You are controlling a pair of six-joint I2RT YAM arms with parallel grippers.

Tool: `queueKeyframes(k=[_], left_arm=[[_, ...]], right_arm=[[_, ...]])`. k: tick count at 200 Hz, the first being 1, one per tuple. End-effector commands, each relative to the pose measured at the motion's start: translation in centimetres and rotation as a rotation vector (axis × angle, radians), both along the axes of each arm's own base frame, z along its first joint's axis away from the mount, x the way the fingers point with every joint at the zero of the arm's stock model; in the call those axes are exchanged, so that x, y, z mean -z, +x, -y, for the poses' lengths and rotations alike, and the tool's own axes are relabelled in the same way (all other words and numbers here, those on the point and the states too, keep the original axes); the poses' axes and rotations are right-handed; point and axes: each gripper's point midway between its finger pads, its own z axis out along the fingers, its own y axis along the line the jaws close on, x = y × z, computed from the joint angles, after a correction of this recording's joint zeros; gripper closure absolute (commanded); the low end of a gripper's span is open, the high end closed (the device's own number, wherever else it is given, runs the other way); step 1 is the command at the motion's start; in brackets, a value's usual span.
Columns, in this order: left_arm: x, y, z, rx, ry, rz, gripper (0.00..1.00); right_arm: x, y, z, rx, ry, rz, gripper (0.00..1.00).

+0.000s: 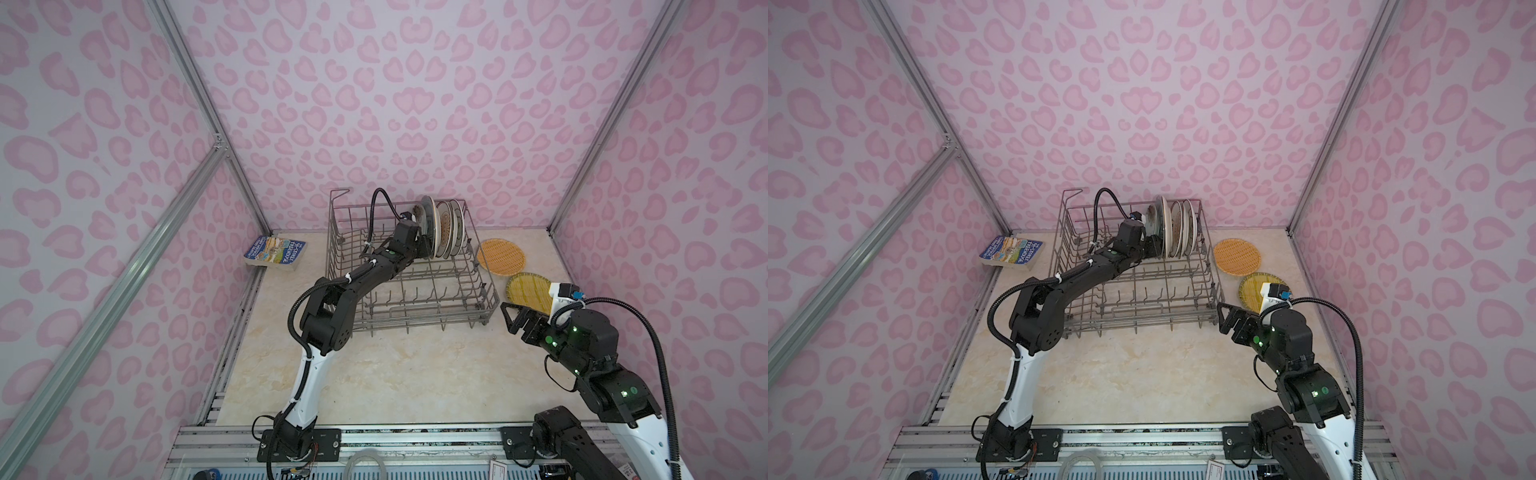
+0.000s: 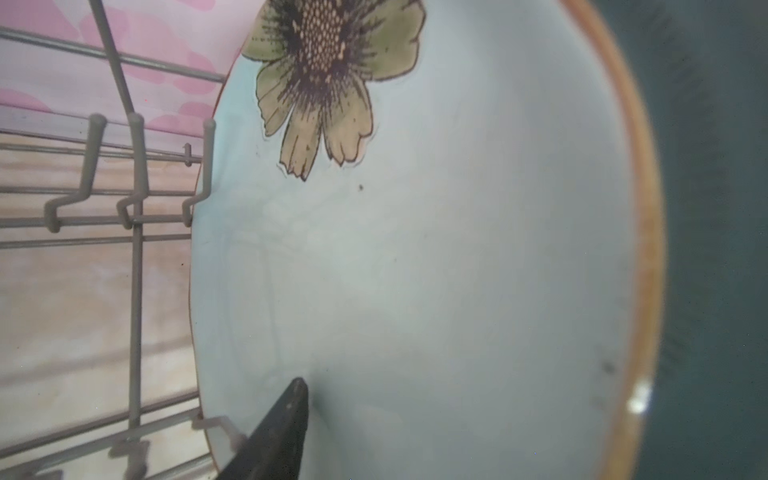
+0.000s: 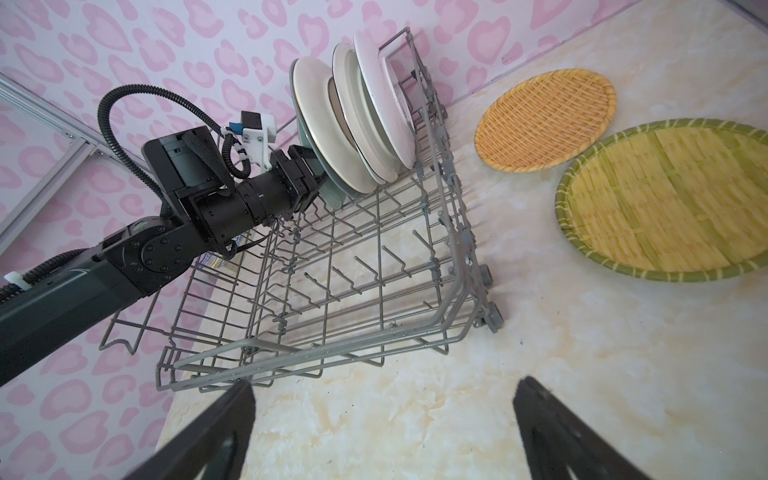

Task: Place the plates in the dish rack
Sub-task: 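Lower the sunflower plate into the rack slot with the left gripper, then open the left gripper and withdraw it from the rack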

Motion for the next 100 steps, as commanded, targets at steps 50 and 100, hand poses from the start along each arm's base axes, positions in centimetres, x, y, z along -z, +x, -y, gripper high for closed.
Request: queueKeyframes(k=[50, 100], left_arm=[[-28.9, -9.8, -5.9, 0.016, -0.262, 0.414, 0.40], [-30.2, -12.2, -7.0, 0.036, -0.275, 0.439, 0.39]], right_arm=[[0.1, 0.0, -0.6, -0.015, 0.046, 0.002, 0.03], [0.1, -0.1, -0.7, -0.016, 0.063, 0.006, 0.03]])
